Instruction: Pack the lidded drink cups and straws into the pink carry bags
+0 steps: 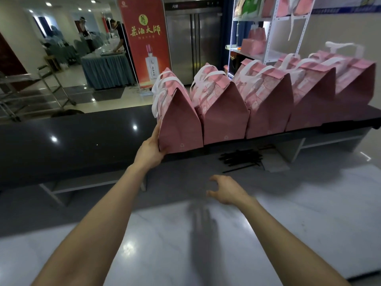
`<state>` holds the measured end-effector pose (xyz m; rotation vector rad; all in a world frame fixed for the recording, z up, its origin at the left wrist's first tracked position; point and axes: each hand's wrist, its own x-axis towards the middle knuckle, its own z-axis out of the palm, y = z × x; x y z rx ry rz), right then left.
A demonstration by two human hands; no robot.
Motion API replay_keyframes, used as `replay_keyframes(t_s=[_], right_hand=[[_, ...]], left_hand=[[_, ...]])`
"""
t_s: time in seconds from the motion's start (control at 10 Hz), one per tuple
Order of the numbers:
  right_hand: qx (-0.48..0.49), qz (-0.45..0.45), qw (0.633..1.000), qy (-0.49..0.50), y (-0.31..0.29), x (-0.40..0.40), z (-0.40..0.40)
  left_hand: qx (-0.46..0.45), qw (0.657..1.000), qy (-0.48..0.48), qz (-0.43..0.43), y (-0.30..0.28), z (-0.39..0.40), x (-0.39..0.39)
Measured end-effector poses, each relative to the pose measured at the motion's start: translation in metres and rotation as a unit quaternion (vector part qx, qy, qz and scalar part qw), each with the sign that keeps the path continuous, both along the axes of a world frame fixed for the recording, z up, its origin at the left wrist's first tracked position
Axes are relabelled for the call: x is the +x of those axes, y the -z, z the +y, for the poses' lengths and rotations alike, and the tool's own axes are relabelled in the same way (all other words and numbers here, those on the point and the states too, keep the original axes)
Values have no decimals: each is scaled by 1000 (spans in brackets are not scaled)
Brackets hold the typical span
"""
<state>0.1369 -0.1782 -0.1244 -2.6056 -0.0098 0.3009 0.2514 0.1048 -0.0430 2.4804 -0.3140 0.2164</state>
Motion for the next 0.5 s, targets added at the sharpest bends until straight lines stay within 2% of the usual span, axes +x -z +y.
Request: replay_keyframes(t_s=[0.3,0.5], right_hand=[[-10,10,1000,3,2,-17,-5],[-36,21,999,-2,4,-44,-22]], left_hand=[[23,996,-92,1,-3,5,-5],[45,991,-125,-21,16,10,-42]])
